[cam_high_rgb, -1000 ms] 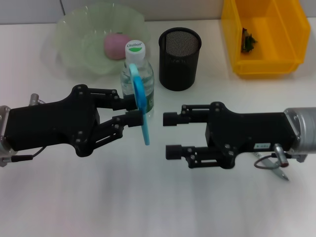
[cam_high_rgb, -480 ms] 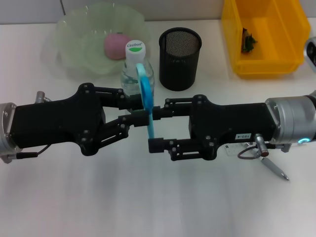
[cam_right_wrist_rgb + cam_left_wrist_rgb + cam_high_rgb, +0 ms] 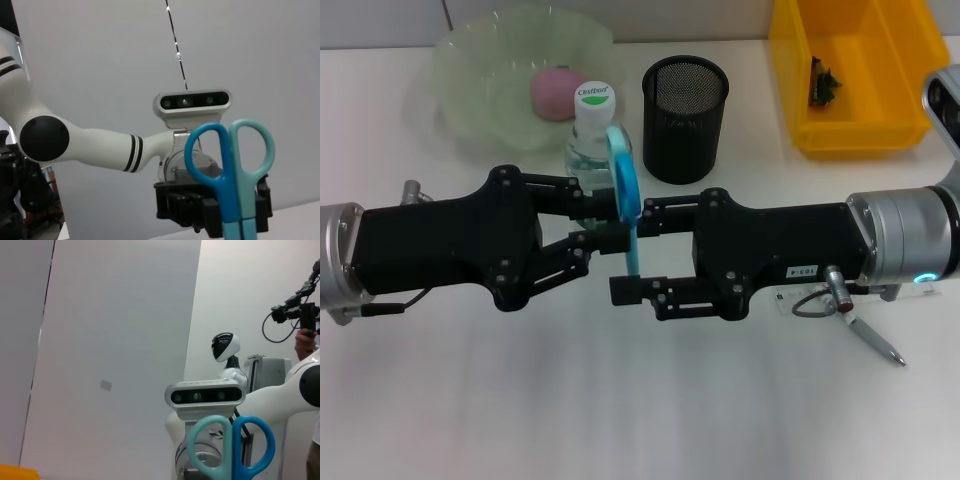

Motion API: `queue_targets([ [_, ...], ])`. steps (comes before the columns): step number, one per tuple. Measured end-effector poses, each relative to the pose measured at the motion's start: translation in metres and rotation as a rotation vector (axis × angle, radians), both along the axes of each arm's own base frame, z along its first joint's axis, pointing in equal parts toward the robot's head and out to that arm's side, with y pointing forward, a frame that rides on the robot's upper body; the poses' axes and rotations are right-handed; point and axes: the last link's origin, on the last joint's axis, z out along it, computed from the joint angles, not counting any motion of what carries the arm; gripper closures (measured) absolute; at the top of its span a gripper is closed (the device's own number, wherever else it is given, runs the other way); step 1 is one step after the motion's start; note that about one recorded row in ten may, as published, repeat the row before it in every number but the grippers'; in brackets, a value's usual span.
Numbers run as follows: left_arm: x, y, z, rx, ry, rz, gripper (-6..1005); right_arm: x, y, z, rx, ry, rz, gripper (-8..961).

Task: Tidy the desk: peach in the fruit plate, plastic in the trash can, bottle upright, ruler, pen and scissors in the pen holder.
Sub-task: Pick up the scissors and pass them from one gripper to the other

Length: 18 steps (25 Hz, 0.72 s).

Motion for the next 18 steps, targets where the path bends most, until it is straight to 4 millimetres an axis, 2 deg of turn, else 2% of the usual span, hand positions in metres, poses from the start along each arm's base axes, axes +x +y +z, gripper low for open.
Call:
queue_targets([
  [5, 0.0001, 0.001, -0.0008, 0.001, 0.006, 0.001, 753, -0.0014, 0.0014, 0.0008, 0.007, 0.009, -0.003, 315],
  [18, 0.0003, 0.0037, -0.0007, 0.008, 0.014, 0.004, 753, -0.0024, 0.0022, -0.0011, 0.008, -0.003, 0.004, 708],
])
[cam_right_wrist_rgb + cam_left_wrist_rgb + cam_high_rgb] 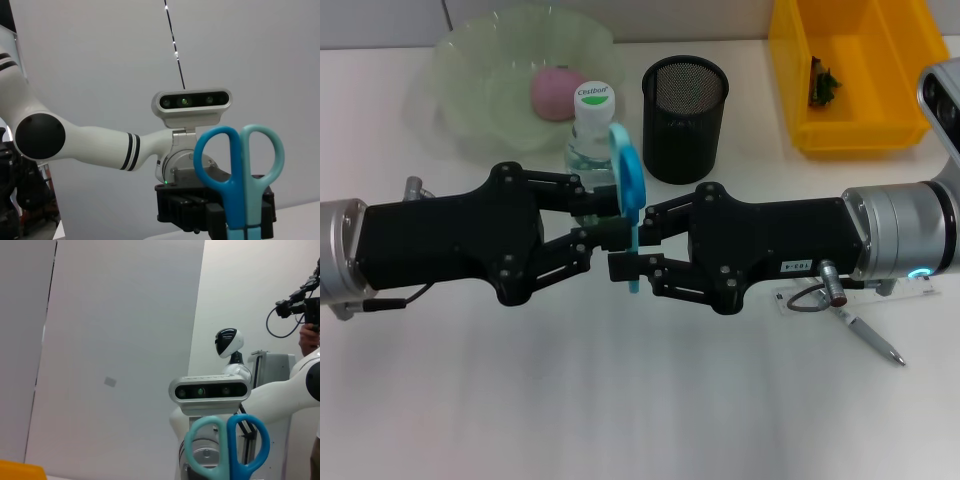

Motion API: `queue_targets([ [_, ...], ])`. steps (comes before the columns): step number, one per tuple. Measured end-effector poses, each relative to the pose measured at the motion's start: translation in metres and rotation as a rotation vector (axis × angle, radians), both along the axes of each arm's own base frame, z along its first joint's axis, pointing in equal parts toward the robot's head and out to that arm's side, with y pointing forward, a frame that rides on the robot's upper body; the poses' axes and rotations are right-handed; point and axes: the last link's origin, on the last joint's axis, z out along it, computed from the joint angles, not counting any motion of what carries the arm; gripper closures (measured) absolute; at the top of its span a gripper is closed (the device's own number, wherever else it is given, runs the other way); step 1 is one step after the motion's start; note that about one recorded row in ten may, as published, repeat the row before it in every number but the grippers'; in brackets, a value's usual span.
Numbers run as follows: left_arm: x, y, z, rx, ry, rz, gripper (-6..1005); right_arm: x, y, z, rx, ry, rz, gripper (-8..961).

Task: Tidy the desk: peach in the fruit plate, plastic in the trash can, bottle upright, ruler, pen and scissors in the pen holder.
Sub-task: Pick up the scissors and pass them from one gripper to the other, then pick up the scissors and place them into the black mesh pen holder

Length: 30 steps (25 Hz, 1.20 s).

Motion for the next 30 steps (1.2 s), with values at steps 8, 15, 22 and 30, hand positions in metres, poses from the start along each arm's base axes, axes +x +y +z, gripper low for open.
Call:
queue_targets([
  [8, 0.0001, 0.0014, -0.0003, 0.005, 0.003, 0.004, 753, -0.0005, 0.0012, -0.0003, 0.006, -0.003, 0.0, 741],
  [15, -0.0007, 0.0034, -0.0007, 0.011, 0.008, 0.018, 753, -0.0016, 0.0031, -0.0007, 0.011, -0.008, 0.001, 742],
  [22, -0.0027, 0.0059, 0.0004, 0.003, 0.006, 0.059, 699, -0.0028, 0.0047, -0.0011, 0.016, -0.011, 0.003, 741],
  [30, -0.0039, 0.0053, 0.0037, 0.022, -0.006, 0.06, 392, -0.0019, 0.008, -0.0024, 0.032, -0.025, -0.01, 741],
])
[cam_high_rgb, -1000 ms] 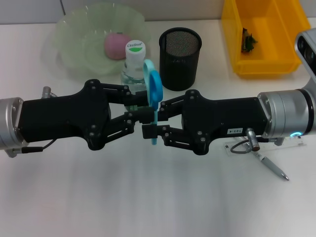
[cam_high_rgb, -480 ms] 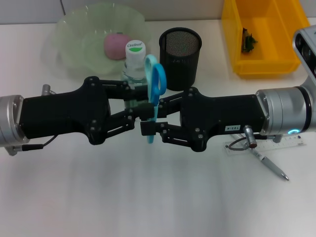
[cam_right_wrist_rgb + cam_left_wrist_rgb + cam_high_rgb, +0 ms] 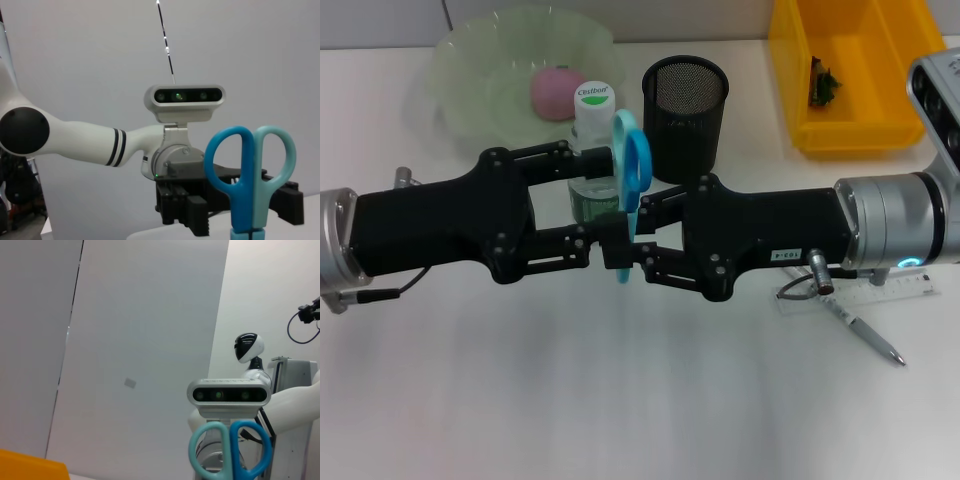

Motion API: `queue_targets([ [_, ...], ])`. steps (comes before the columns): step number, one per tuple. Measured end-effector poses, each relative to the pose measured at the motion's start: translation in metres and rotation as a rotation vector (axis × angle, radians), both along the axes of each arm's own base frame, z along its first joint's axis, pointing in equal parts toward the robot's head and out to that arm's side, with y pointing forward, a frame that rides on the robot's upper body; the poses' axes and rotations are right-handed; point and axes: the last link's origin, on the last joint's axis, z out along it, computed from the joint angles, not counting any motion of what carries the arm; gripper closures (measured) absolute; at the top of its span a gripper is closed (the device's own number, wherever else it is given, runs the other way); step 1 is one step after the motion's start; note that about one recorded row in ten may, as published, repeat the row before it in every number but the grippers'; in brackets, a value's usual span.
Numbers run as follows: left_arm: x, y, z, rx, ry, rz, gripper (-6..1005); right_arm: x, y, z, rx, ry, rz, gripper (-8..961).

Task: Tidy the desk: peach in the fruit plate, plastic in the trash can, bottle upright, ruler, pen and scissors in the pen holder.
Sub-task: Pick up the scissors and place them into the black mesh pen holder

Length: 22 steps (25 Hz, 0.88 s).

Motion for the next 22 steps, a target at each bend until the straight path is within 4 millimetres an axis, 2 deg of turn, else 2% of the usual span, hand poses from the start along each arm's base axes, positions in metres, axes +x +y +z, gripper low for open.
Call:
queue_targets([
  [4, -0.003, -0.001, 0.003, 0.007, 0.0, 0.01, 306, 0.002, 0.002, 0.001, 0.016, -0.001, -0.017, 742],
  [7, -0.014, -0.005, 0.01, 0.043, -0.021, 0.06, 308, 0.006, 0.005, 0.002, 0.043, -0.01, -0.036, 743],
  [11, -0.019, -0.009, 0.012, 0.054, -0.034, 0.078, 311, 0.01, 0.011, 0.009, 0.096, 0.003, -0.069, 743],
  [22, -0.027, -0.018, 0.003, 0.111, -0.032, 0.041, 318, 0.02, 0.028, 0.034, 0.28, 0.072, -0.179, 744],
])
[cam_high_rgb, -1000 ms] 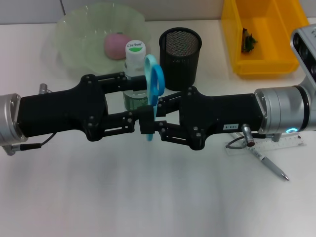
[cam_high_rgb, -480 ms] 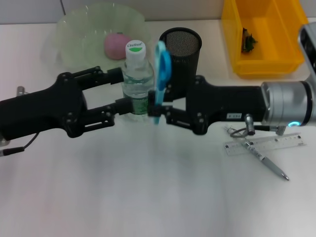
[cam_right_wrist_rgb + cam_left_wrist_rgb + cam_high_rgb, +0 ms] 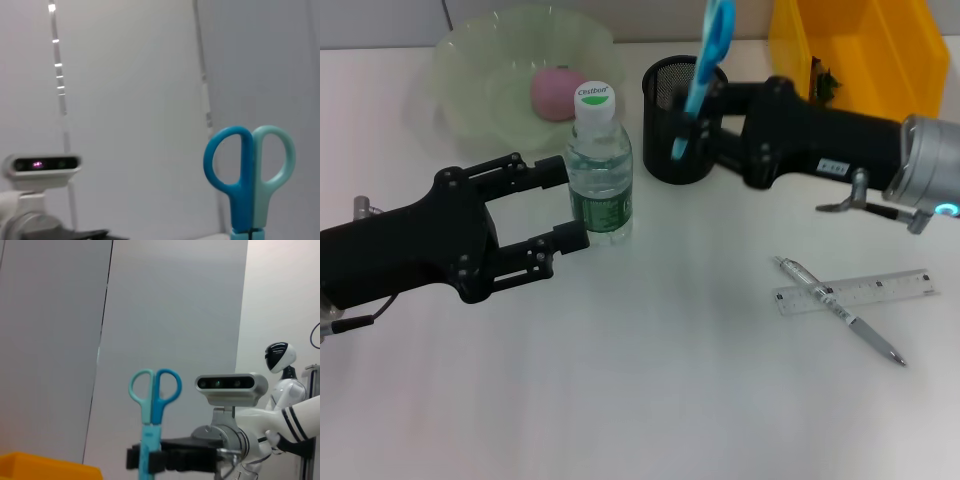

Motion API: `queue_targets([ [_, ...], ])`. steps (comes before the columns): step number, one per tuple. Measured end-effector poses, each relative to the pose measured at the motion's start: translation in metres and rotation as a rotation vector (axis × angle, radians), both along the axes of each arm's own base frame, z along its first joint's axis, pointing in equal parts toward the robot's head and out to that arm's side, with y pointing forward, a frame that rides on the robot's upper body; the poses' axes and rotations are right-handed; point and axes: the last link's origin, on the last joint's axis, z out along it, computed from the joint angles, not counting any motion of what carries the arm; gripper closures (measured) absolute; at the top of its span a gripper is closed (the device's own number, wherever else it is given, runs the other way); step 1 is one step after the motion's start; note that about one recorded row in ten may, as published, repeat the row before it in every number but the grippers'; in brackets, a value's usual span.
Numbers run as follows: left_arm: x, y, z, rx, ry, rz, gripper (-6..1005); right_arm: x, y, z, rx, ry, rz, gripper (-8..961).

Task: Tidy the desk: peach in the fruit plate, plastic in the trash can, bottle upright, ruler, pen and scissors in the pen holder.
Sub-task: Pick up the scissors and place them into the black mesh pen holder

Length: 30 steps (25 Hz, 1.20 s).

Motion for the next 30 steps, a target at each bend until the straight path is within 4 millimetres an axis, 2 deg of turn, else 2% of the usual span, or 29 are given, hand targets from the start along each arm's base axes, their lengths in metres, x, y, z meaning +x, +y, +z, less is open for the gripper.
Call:
queue_targets([
  [6, -0.002, 0.001, 0.0, 0.01, 0.009, 0.002, 318, 0.011, 0.019, 0.013, 0.136, -0.014, -0.112, 744],
  [13, -0.003, 0.002, -0.001, 0.019, 0.019, 0.016, 317, 0.013, 0.037, 0.017, 0.237, -0.051, -0.158, 744],
  [24, -0.001, 0.007, -0.002, 0.025, 0.027, 0.017, 317, 0.013, 0.056, -0.003, 0.291, -0.148, -0.204, 743],
  [30, -0.002, 0.007, -0.002, 0.027, 0.029, 0.019, 317, 0.014, 0.059, -0.013, 0.354, -0.153, -0.196, 743],
])
